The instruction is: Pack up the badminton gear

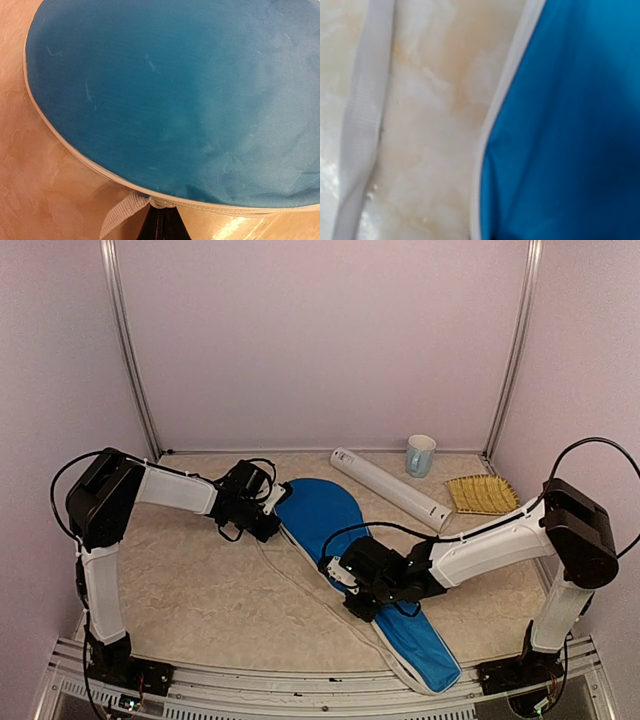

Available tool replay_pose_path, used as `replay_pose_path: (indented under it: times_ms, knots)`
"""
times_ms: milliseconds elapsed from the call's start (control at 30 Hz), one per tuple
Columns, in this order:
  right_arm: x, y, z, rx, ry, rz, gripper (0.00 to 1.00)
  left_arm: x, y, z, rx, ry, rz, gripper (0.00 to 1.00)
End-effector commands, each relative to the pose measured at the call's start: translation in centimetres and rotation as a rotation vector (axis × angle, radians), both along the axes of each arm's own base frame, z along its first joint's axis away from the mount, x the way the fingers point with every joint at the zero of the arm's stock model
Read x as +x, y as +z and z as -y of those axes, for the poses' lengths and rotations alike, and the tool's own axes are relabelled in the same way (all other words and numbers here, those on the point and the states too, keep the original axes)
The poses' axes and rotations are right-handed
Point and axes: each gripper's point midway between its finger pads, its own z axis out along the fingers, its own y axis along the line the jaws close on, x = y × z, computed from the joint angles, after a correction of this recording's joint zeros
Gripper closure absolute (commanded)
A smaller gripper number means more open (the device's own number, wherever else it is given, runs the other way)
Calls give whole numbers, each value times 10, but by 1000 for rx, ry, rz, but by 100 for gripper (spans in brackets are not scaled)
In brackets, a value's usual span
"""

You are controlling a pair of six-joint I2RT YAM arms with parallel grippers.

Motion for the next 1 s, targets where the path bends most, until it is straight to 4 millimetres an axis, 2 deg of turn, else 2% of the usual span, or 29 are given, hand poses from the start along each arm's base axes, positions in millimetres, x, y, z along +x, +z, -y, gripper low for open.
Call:
replay_pose_path:
  times_ms: [0, 133, 267, 433, 600, 667, 767, 833, 967]
  knots:
    - [-30, -18, 22, -76, 44, -121, 100, 3, 8, 13, -44, -43, 25, 100]
    - [-23, -13, 16, -47, 25, -115, 100, -17, 14, 27, -92, -87, 14, 100]
    - [-14, -12, 3, -34, 16, -105, 100, -47, 11, 40, -128, -152, -11, 100]
    - [-2, -9, -14, -16, 8, -87, 100, -74, 6, 45, -156, -173, -37, 100]
    - [12, -6, -28, 9, -11, -73, 100, -101, 10, 53, -207, -215, -42, 100]
    - [16, -6, -32, 9, -17, -70, 100, -98, 12, 44, -202, -169, -24, 100]
    - [12, -6, -29, 3, -11, -85, 100, -67, 25, 10, -237, -16, 16, 100]
    - [6, -4, -23, 6, -5, -99, 100, -50, 30, -8, -236, 55, 35, 90]
    - [-5, 0, -6, -11, 4, -119, 100, -30, 34, -14, -176, 96, 62, 69]
